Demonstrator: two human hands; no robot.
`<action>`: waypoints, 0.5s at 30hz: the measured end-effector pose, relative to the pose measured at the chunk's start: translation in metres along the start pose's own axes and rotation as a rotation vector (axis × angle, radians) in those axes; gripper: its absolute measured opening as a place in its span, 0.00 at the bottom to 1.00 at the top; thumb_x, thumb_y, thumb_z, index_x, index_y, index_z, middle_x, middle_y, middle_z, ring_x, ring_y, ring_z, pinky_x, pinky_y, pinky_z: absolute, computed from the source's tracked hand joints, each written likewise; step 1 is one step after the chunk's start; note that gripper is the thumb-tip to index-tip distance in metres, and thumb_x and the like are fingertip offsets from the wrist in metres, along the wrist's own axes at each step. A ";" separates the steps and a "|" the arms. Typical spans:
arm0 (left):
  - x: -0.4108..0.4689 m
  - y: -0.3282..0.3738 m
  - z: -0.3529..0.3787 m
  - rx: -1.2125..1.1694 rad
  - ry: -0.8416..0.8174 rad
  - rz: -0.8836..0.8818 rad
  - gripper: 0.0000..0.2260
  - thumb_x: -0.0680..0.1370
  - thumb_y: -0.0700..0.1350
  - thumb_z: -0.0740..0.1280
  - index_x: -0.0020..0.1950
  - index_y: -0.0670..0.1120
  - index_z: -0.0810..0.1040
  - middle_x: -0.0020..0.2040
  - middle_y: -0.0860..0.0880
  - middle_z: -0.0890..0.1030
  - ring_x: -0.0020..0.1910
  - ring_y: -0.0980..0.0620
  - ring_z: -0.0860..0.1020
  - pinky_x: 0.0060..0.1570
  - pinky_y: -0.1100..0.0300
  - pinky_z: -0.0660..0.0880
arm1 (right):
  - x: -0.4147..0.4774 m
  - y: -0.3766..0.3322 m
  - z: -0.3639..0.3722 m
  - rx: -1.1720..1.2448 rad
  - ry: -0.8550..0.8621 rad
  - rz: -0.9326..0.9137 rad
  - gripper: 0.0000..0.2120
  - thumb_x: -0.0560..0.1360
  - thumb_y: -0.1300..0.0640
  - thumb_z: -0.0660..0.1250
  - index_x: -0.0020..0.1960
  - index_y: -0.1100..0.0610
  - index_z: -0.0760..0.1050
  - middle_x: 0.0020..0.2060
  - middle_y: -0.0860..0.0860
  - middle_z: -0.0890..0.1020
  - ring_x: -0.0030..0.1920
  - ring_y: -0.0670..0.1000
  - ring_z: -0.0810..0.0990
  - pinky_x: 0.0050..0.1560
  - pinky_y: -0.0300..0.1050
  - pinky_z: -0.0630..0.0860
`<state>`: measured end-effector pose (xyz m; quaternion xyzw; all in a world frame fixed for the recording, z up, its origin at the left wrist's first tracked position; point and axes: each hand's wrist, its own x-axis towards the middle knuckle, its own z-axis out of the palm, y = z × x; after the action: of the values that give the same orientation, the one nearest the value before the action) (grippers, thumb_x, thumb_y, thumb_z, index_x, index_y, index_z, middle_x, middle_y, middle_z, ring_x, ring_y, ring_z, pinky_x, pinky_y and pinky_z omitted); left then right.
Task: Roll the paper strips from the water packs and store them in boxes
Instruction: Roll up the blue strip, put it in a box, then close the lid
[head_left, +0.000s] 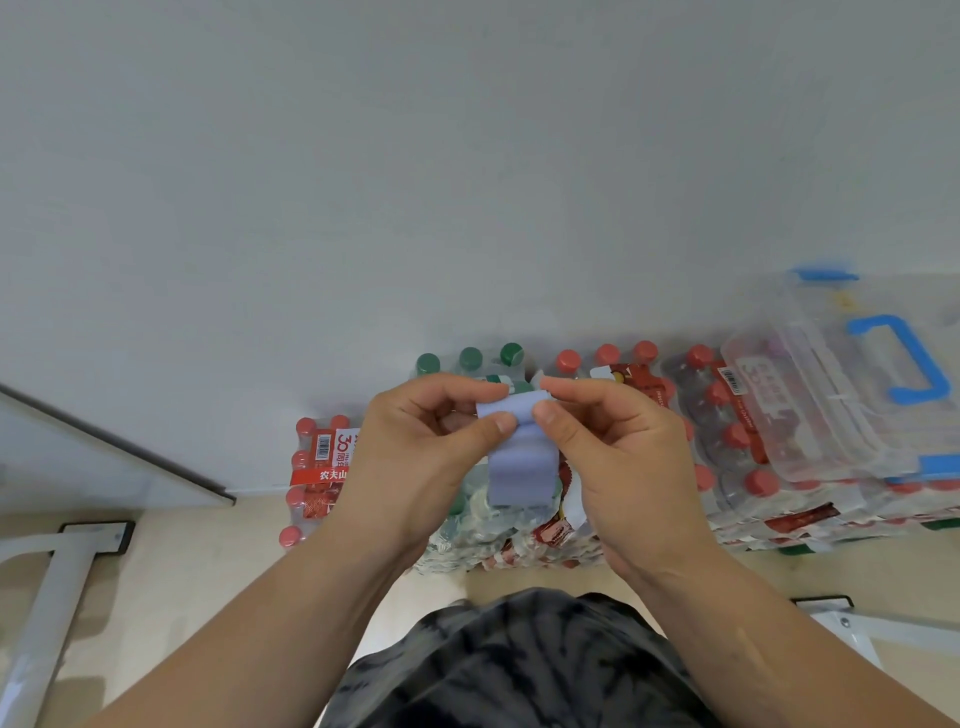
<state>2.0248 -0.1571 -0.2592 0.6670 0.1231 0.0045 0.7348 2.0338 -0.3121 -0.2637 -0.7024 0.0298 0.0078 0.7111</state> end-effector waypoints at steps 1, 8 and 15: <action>0.000 0.000 0.000 -0.021 -0.005 -0.012 0.11 0.73 0.34 0.74 0.44 0.51 0.87 0.45 0.35 0.82 0.42 0.41 0.81 0.48 0.47 0.80 | 0.000 0.000 0.000 0.009 0.003 -0.005 0.09 0.73 0.61 0.74 0.47 0.47 0.85 0.41 0.45 0.87 0.43 0.43 0.85 0.46 0.36 0.80; 0.000 -0.001 -0.001 -0.035 -0.017 -0.042 0.10 0.73 0.35 0.74 0.43 0.51 0.87 0.42 0.40 0.84 0.41 0.46 0.82 0.46 0.49 0.82 | 0.000 -0.003 -0.002 0.023 -0.041 0.029 0.10 0.75 0.66 0.72 0.48 0.51 0.84 0.40 0.45 0.87 0.42 0.43 0.85 0.44 0.35 0.80; 0.002 -0.001 -0.003 -0.038 -0.016 -0.016 0.12 0.71 0.33 0.75 0.42 0.50 0.87 0.36 0.44 0.81 0.37 0.51 0.77 0.41 0.61 0.79 | -0.001 -0.003 0.001 -0.059 -0.003 0.028 0.09 0.68 0.47 0.73 0.48 0.43 0.85 0.42 0.48 0.87 0.44 0.47 0.86 0.46 0.45 0.83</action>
<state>2.0259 -0.1539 -0.2606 0.6520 0.1226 -0.0043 0.7482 2.0331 -0.3112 -0.2608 -0.7227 0.0383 0.0197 0.6899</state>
